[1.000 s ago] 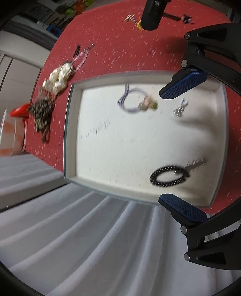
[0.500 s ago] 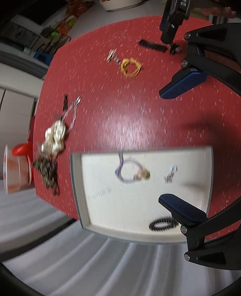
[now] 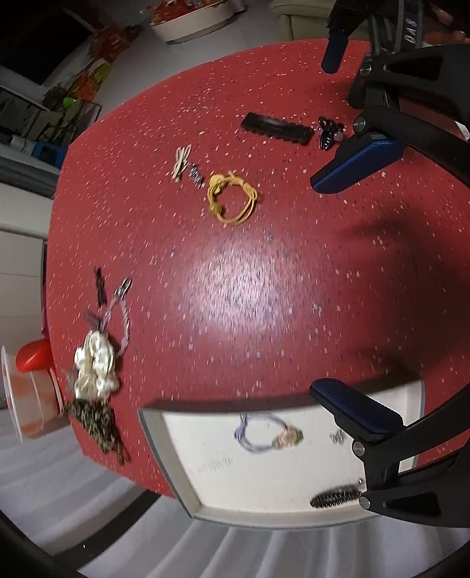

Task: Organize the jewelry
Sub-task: 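Withdraw both tools and move the right tool toward the black hair clips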

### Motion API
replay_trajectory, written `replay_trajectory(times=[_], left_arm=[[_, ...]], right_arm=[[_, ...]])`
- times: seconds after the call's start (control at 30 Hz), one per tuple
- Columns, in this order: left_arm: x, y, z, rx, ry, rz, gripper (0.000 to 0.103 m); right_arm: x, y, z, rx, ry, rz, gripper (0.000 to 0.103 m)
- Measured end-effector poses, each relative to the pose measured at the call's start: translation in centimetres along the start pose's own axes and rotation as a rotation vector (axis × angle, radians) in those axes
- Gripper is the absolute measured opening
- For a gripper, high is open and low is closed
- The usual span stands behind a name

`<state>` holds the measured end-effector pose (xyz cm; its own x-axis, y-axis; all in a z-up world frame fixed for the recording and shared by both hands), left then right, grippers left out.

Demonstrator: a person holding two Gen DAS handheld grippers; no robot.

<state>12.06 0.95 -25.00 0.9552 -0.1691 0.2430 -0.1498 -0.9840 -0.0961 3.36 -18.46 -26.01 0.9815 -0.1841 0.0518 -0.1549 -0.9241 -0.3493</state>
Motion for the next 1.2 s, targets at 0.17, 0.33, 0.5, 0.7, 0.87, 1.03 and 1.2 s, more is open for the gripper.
replay_trajectory(times=[0.17, 0.33, 0.5, 0.7, 0.87, 1.03, 1.2], left_arm=[[0.5, 1.9, 1.6, -0.019, -0.026, 0.001, 0.103], [1.3, 3.6, 3.2, -0.031, -0.027, 0.011, 0.103], [2.9, 5.3, 4.4, -0.036, -0.004, 0.042, 0.103], [4.5, 7.4, 5.9, -0.051, 0.009, 0.078, 0.103], [5.0, 8.6, 7.3, -0.043, 0.006, 0.107, 0.103], [5.1, 9.3, 8.6, -0.027, 0.002, 0.121, 0.103], [5.2, 10.1, 9.5, 0.004, 0.008, 0.14, 0.102]], right_arm=[[-0.6, 0.0, 0.6, -0.002, -0.018, -0.058, 0.091], [-1.3, -0.2, 1.7, -0.012, -0.04, -0.114, 0.091], [-1.2, -0.8, 2.9, -0.031, -0.041, -0.177, 0.091], [-0.3, -1.4, 4.1, -0.04, -0.028, -0.214, 0.091], [0.4, -1.8, 5.3, -0.04, -0.026, -0.222, 0.091], [0.6, -1.7, 5.6, -0.046, -0.014, -0.235, 0.09], [0.9, -2.3, 5.7, -0.083, 0.007, -0.281, 0.08]])
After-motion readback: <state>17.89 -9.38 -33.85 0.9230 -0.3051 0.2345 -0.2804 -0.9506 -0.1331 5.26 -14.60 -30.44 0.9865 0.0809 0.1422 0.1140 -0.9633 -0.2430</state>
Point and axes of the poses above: each gripper's, at about its wrist camera, not at the fingertips, and z roughly the way its jaws point, y to its right, x to its top, the point moved 7 cm from there along z, roughly the way its jaws point, and after that the axes turned 8 degrees about x, right-handed, at the moved point
